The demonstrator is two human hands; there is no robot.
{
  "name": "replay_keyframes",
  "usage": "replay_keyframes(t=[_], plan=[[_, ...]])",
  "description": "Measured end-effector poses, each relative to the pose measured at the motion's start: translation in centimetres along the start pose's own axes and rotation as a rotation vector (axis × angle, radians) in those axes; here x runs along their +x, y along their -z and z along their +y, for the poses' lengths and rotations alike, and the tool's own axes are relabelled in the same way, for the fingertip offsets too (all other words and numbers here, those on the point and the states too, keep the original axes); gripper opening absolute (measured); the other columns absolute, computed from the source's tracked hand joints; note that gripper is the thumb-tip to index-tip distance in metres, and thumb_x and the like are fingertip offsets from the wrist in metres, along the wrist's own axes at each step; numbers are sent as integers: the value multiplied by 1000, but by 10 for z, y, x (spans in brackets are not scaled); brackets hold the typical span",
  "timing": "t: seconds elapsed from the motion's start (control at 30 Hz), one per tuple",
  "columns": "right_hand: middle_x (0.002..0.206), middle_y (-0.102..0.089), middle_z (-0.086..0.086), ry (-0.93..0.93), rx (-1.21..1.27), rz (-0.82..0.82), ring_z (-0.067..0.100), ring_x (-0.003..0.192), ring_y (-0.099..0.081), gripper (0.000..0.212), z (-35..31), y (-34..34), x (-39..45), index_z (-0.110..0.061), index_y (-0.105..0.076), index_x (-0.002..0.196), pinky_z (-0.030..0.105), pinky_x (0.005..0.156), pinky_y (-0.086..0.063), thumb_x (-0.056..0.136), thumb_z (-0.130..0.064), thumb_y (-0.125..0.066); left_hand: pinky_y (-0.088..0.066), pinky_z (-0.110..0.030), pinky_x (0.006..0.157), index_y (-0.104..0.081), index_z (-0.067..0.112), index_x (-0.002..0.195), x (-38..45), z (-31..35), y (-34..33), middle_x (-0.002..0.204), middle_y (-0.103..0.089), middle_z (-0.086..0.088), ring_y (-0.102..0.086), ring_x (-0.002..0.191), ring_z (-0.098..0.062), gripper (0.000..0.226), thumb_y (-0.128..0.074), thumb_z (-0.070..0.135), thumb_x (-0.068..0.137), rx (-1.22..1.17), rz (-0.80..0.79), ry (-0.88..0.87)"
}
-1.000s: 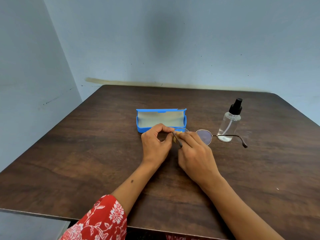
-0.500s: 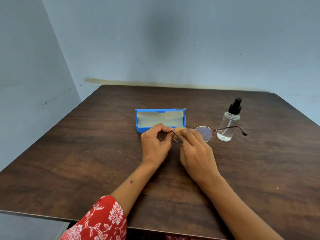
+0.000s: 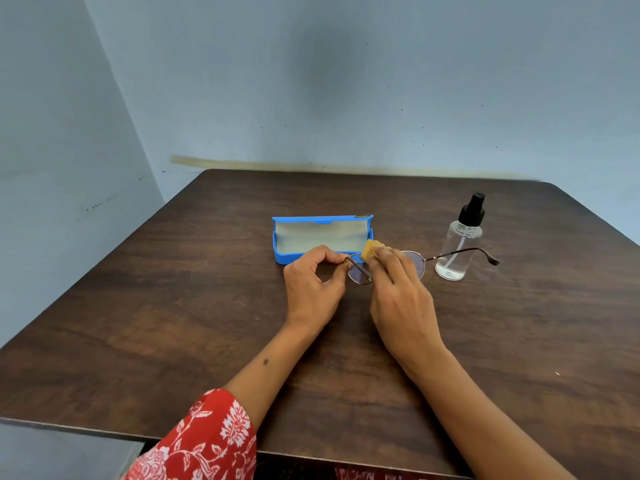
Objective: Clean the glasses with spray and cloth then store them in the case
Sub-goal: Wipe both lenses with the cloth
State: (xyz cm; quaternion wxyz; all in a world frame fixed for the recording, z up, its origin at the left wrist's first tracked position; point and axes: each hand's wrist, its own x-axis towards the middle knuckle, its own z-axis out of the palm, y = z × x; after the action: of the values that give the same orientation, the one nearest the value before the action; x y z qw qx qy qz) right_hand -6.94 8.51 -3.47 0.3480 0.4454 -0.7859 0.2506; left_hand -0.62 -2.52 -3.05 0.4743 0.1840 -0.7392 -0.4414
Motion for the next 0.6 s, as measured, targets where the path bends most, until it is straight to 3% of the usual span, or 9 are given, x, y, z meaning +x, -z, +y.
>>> replay_keyframes(t=[0.07,0.2,0.4,0.6], plan=[[106,-65,15,40,26,-12,27,103,-57,39,-2,1,-1,5,-65,105,29,88,-46,80,-2,-36,-53,-17,71,-62,20,65,0,0,1,73,-71,0,-67,72,-10,26,-74,-3,72,7,4,7],[97,-67,9,135,88,-34,22,96,-56,39,-7,4,-3,1,-69,99,29,83,-47,75,-5,-38,-50,-12,70,-69,5,72,1,-1,0,73,-71,0,-66,73,-8,8,-74,-2,72,-4,1,19],[110,-63,19,10,-24,-13,28,107,-52,39,-1,0,0,8,-63,109,32,95,-41,79,2,-38,-54,-20,72,-66,14,68,0,0,-1,73,-71,1,-68,73,-9,19,-74,-3,72,-8,-2,11],[96,-67,10,109,93,-35,24,93,-59,39,-7,5,-3,1,-69,98,29,84,-48,75,-5,-38,-52,-16,72,-69,10,71,1,1,0,72,-69,7,-67,73,-6,14,-74,-3,72,-20,-1,8]])
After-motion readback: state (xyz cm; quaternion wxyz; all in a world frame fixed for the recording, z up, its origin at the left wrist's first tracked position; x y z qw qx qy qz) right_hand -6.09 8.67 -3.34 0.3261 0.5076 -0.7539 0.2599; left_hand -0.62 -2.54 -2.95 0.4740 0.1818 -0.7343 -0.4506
